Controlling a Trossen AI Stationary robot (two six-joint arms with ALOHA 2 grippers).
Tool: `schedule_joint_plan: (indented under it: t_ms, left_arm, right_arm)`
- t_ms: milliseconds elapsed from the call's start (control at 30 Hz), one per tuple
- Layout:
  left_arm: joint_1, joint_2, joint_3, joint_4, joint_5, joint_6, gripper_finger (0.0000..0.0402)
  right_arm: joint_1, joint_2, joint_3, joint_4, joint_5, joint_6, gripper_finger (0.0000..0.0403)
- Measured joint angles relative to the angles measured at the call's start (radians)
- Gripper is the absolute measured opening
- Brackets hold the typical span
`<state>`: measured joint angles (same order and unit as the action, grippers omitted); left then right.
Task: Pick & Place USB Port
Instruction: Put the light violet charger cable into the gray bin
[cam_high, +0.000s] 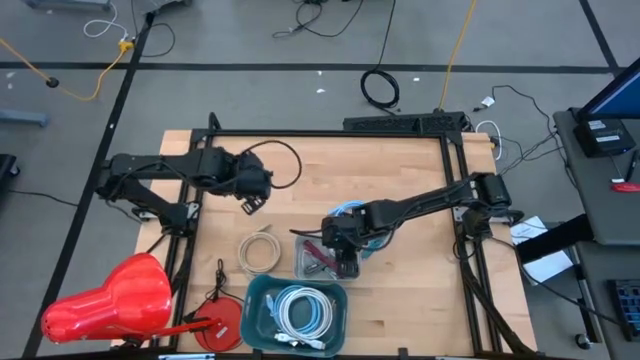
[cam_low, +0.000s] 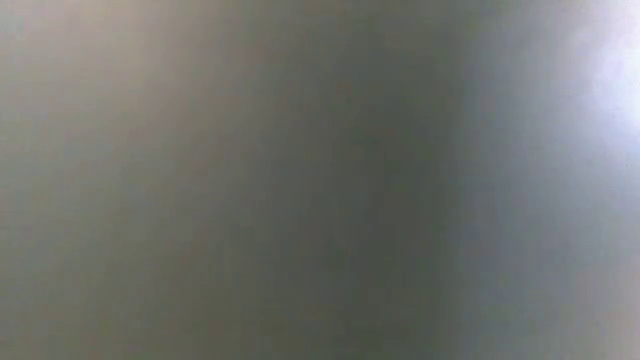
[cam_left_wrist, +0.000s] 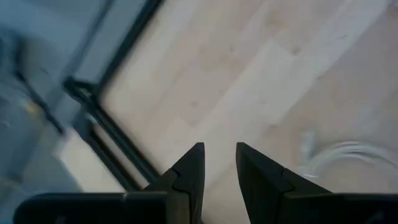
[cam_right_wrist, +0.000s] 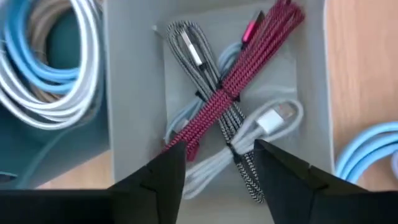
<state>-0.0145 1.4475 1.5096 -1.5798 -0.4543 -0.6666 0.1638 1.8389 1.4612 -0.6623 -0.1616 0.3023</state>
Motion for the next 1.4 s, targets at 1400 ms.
schedule_joint_plan:
  t_ms: [1400]
  left_arm:
    - [-0.010, 0.394, 0.389, 0.009, -0.305, 0.330, 0.0092]
  right_arm:
    - [-0.174, -0.295, -0.278, -0.085, 0.383, -0.080, 0.0178]
